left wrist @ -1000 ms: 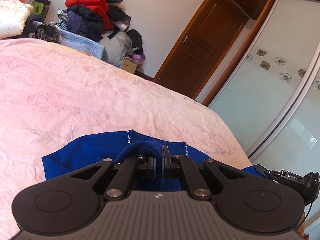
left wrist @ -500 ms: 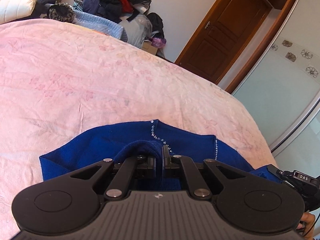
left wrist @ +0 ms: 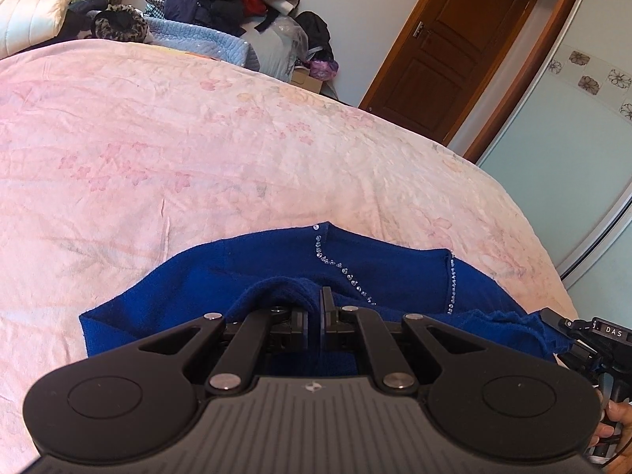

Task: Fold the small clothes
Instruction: 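Fold the held hem up over the body toward the beaded collar with both grippers, then open both grippers to release the hem near the collar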

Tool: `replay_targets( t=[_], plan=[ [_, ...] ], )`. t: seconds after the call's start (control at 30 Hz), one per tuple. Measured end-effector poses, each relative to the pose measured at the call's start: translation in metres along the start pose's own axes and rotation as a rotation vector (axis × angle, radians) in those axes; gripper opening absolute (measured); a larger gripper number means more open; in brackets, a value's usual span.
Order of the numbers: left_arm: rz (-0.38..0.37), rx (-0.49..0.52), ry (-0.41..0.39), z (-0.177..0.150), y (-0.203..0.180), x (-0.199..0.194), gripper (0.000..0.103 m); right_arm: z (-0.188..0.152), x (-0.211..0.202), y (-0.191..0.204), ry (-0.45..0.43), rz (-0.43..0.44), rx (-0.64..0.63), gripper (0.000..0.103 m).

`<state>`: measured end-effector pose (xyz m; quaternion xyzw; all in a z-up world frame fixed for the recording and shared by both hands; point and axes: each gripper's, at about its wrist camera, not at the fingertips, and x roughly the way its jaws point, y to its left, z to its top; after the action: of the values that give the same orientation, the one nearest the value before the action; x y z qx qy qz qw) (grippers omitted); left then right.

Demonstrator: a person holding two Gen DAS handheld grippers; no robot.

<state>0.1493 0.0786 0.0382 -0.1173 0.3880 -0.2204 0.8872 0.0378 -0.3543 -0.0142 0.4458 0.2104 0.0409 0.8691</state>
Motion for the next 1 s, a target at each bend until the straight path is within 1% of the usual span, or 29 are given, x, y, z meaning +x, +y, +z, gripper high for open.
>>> replay_targets(
  t=[0.47, 1.0],
  plan=[
    [0.033, 0.012, 0.028, 0.0, 0.0, 0.01, 0.005, 0.003, 0.009, -0.01, 0.014, -0.023, 0.01, 0.011],
    [0.046, -0.023, 0.063, 0.001, 0.007, 0.021, 0.005, 0.005, 0.021, -0.017, 0.029, -0.047, 0.023, 0.011]
  ],
)
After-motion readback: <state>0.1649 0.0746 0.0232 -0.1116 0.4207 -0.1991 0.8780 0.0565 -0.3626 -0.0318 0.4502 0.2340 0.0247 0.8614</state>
